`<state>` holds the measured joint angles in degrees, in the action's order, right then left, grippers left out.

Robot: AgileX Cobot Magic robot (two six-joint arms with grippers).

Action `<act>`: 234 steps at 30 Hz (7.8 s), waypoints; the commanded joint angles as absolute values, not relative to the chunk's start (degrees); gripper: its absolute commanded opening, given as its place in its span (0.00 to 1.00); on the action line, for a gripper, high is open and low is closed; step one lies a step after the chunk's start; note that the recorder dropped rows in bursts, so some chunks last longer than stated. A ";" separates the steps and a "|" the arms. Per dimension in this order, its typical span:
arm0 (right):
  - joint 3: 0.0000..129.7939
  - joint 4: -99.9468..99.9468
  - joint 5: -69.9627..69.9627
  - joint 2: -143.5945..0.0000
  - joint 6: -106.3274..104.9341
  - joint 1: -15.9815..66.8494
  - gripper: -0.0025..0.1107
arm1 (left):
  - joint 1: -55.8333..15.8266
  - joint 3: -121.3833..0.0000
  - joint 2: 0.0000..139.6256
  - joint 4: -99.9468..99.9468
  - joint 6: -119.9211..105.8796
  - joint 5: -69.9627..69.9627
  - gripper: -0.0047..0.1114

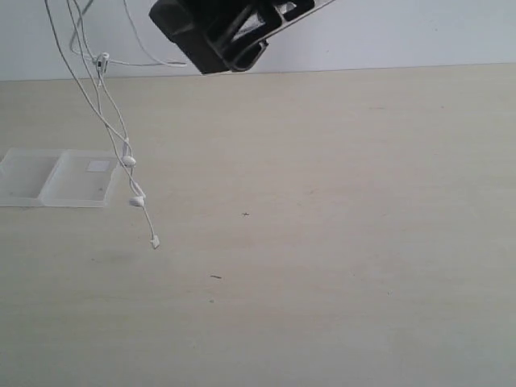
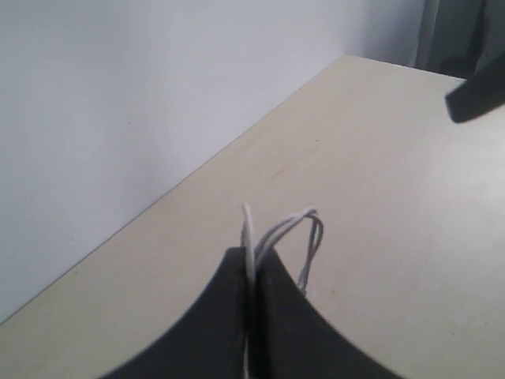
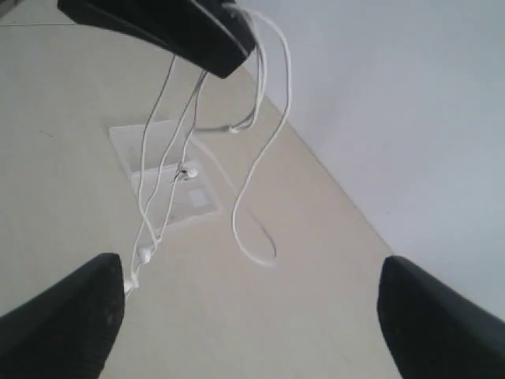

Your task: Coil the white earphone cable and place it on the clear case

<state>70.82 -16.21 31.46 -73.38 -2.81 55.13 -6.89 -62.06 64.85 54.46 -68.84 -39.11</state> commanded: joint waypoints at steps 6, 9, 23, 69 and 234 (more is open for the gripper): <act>71.25 -22.58 23.72 -76.36 -4.87 55.28 0.76 | -6.76 -62.60 64.72 54.23 -76.94 -45.25 0.04; 71.25 -23.01 21.26 -77.35 -4.87 55.28 0.76 | -6.76 -62.60 64.72 54.23 -79.51 -46.67 0.04; 71.25 -24.12 13.68 -79.30 -0.89 55.28 0.69 | -6.76 -62.60 64.72 54.23 -83.91 -47.81 0.04; 71.25 -31.13 7.61 -82.62 12.27 55.15 0.02 | -6.76 -62.60 64.72 55.76 -86.23 -48.36 0.04; 83.79 -15.74 52.85 -88.17 6.72 55.15 0.07 | -6.46 -67.80 74.02 75.16 -82.26 -47.24 0.04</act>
